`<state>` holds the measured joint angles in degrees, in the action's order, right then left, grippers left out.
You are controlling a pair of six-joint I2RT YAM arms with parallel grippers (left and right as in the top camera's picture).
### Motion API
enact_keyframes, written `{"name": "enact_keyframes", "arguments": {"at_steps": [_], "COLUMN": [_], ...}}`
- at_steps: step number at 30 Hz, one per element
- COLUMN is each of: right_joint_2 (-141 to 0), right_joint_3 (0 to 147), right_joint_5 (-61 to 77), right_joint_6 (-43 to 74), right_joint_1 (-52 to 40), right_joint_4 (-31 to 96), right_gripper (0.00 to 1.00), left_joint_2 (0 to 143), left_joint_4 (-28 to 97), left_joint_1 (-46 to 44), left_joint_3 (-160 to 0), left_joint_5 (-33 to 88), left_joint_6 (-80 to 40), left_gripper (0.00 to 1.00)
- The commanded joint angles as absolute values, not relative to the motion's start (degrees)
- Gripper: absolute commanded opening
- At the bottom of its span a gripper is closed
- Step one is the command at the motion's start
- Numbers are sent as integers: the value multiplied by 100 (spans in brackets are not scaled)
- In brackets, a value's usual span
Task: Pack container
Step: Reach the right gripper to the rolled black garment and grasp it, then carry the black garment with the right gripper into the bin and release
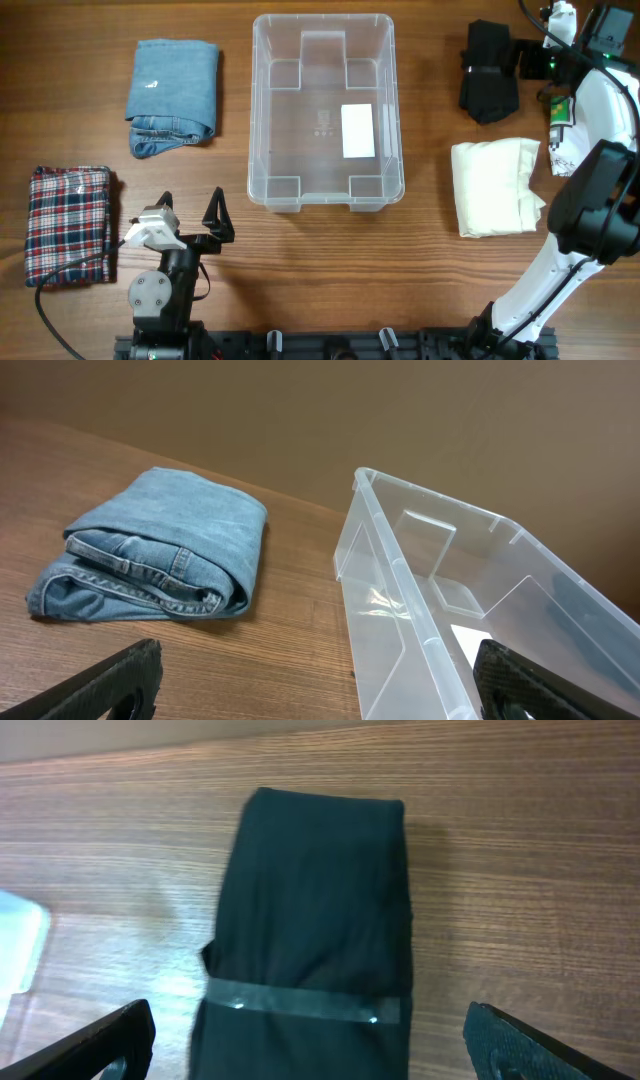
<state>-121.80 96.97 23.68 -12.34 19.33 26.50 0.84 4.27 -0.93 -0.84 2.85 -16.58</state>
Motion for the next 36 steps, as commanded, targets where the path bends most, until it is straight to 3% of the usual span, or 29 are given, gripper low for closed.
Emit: {"name": "enact_keyframes", "arguments": {"at_steps": [1,29,32,36], "right_joint_2": [-12551,-13653,-13653,-13651], "right_joint_3": [9826,9786,9786,9789], "right_joint_5": [2248,3802,3802,3804], "right_joint_6": [-1350,-1332,-1144,-742], "right_joint_1": [1933,1820,1817,1817], "right_joint_4": [2464,2493,2486,2438], "right_gripper": [100,100,94,68], "left_joint_2": [49,49,49,49], "left_joint_4": [425,425,425,425], "left_joint_1": [-47,-47,-47,-47], "left_joint_3": [-36,-36,-36,-36], "left_joint_5": [202,202,202,202], "left_joint_6": [-1540,-1542,-1542,-1542], "left_gripper": [100,100,100,100]}}
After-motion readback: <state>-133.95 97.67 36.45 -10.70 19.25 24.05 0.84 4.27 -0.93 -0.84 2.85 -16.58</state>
